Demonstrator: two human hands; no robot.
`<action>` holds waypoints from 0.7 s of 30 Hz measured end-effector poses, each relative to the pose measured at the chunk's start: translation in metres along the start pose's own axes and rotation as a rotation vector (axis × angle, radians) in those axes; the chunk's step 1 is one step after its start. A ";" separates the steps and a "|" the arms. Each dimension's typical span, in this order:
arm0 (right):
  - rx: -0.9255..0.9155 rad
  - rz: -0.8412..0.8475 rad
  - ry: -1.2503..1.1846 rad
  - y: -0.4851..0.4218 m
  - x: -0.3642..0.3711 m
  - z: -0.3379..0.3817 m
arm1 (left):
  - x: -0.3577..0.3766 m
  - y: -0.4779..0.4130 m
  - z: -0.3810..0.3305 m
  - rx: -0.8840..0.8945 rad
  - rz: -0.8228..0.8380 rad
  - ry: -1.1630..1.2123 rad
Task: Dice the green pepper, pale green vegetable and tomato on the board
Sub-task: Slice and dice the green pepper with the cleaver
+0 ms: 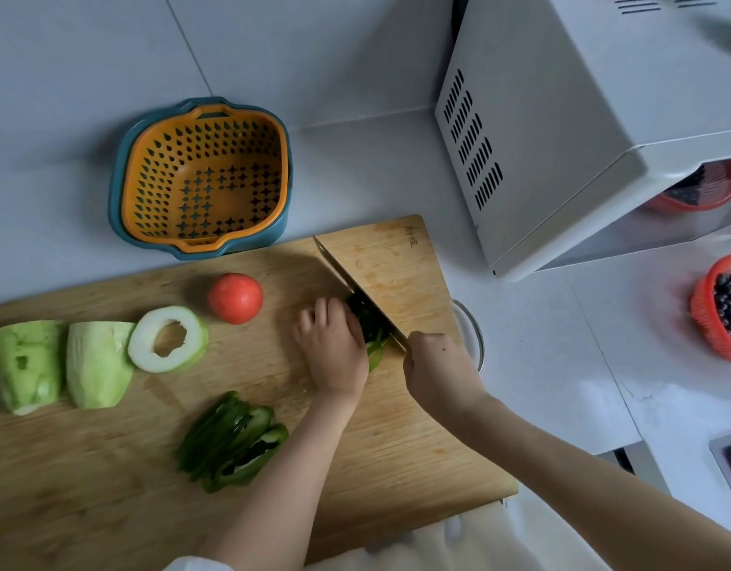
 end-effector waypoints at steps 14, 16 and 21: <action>0.046 0.055 0.010 0.026 -0.012 -0.008 | 0.000 0.001 -0.001 0.032 -0.014 0.022; 0.046 0.054 -0.008 0.015 -0.007 -0.007 | -0.001 0.001 -0.001 0.026 -0.013 0.026; 0.010 -0.010 -0.095 -0.002 -0.002 0.000 | 0.001 0.001 0.000 0.029 -0.005 0.028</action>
Point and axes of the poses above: each hand's wrist, its own y-axis away from the middle knuckle, its own x-axis out of the palm, z = x × y, the point moved 8 cm from there along -y, towards the middle knuckle, and after that the axes turned 10 degrees about -x, right-handed, at the moved point
